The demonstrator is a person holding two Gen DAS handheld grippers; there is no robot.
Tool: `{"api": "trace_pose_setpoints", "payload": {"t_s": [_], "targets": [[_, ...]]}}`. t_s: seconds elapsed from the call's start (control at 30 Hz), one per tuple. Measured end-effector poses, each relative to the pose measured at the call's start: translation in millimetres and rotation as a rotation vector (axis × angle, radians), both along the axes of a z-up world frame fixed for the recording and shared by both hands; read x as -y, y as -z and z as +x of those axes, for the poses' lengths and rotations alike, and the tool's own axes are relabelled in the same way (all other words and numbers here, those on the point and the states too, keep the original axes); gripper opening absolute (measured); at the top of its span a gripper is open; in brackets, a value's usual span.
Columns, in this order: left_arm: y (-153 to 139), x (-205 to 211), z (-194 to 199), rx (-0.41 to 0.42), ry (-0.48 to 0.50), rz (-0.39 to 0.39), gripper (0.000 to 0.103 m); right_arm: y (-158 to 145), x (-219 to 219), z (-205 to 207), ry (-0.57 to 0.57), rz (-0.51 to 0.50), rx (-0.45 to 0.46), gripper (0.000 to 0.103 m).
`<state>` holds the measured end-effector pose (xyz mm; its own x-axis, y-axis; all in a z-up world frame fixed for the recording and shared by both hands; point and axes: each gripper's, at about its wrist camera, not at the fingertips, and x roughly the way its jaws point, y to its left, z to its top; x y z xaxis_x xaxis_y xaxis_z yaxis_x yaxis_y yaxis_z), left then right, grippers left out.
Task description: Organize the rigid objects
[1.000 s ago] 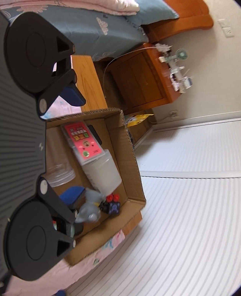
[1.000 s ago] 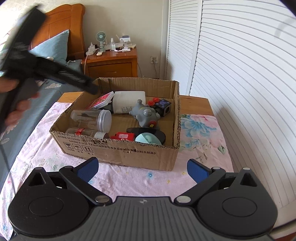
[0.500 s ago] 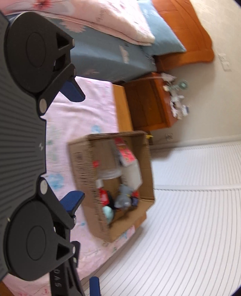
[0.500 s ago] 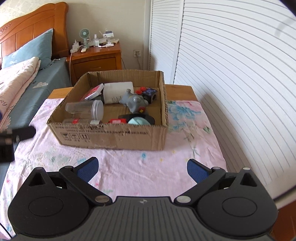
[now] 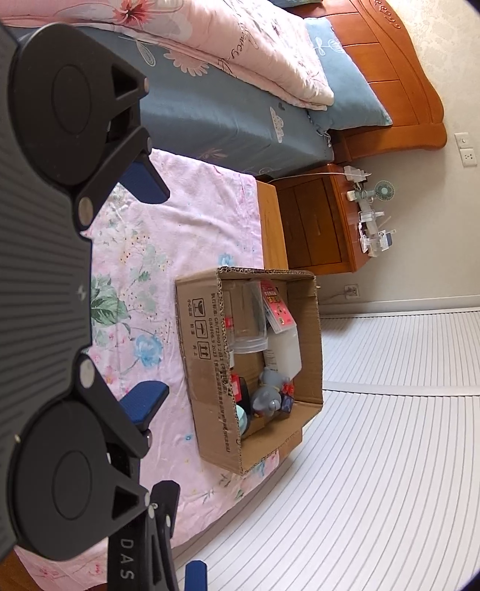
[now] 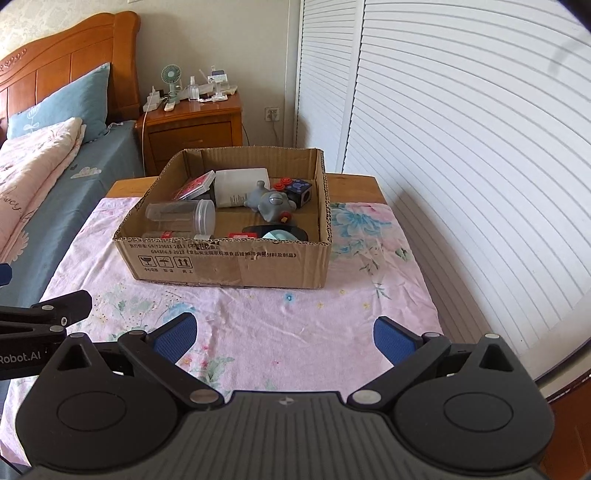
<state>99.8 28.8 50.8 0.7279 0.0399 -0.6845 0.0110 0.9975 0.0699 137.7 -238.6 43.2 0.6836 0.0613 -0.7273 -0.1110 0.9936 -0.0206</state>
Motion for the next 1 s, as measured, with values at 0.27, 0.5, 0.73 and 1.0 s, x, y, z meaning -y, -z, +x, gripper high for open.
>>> {"api": "trace_pose_setpoints", "payload": {"t_s": [0.27,0.5,0.73,1.0], "targets": [[-0.2,4.1,0.2,-0.007,-0.005,0.009,0.102,2.1,0.9,1.9,0.002,0.005,-0.01,0.103],[-0.7,6.2,1.2,-0.011,-0.007,0.02,0.102,3.0,2.6,2.5,0.005,0.01,-0.012,0.103],[-1.6,8.3,1.1,-0.012,-0.011,0.03,0.102,2.7,3.4,2.6,0.004,0.014,-0.012,0.103],[-2.4,8.2,1.3,-0.011,-0.01,0.03,0.102,2.3,4.4,2.5,0.004,0.016,-0.01,0.103]]}}
